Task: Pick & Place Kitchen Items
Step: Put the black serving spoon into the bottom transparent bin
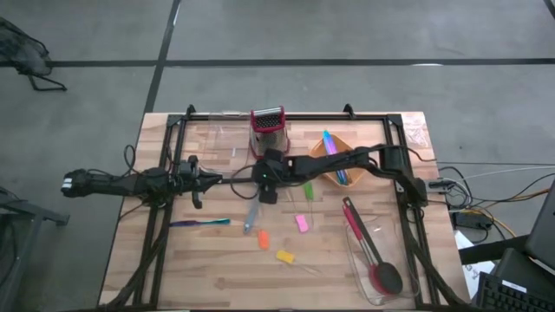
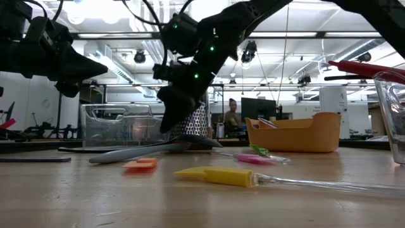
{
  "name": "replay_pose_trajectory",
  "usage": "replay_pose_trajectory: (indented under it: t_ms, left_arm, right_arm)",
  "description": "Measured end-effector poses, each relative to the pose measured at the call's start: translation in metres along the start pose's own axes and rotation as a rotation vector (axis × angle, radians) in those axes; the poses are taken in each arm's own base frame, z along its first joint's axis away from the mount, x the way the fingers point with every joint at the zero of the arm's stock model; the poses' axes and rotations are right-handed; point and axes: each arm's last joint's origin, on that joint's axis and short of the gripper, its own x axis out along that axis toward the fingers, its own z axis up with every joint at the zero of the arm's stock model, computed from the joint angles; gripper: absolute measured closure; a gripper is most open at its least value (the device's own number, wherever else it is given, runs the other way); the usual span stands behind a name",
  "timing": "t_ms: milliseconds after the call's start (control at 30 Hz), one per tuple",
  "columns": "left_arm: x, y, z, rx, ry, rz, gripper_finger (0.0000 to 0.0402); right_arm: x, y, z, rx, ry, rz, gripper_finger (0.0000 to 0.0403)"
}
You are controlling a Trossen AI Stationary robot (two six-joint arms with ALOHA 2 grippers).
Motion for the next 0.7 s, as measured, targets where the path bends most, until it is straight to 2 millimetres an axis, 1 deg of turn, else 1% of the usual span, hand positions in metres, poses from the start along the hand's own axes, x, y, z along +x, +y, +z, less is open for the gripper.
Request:
replay_pose_trajectory:
  t_ms: [167,300,433,567,700]
  left_arm:
    - [0.0,0.0,0.0,0.0,0.0,0.0,0.0381]
    - [0.0,0.0,0.0,0.0,0.0,0.0,0.0378]
    - [0.0,0.0,0.0,0.0,0.0,0.0,0.0379]
    - [0.0,0.0,0.0,0.0,0.0,0.0,0.038]
    - [0.0,0.0,0.0,0.0,0.0,0.0,0.0378]
  right_arm:
    - [0.008,-0.007,-0.008,0.017,0.08,0.03,0.0198]
    - [0.015,-0.006,-0.013,0.019,0.106,0.063,0.021]
    - [0.016,-0.006,-0.015,0.006,0.118,0.063,0.0226]
    - [0.016,-0.006,-0.016,0.001,0.131,0.066,0.0251]
    - [0.015,-0.005,-0.018,-0.019,0.156,0.096,0.0291]
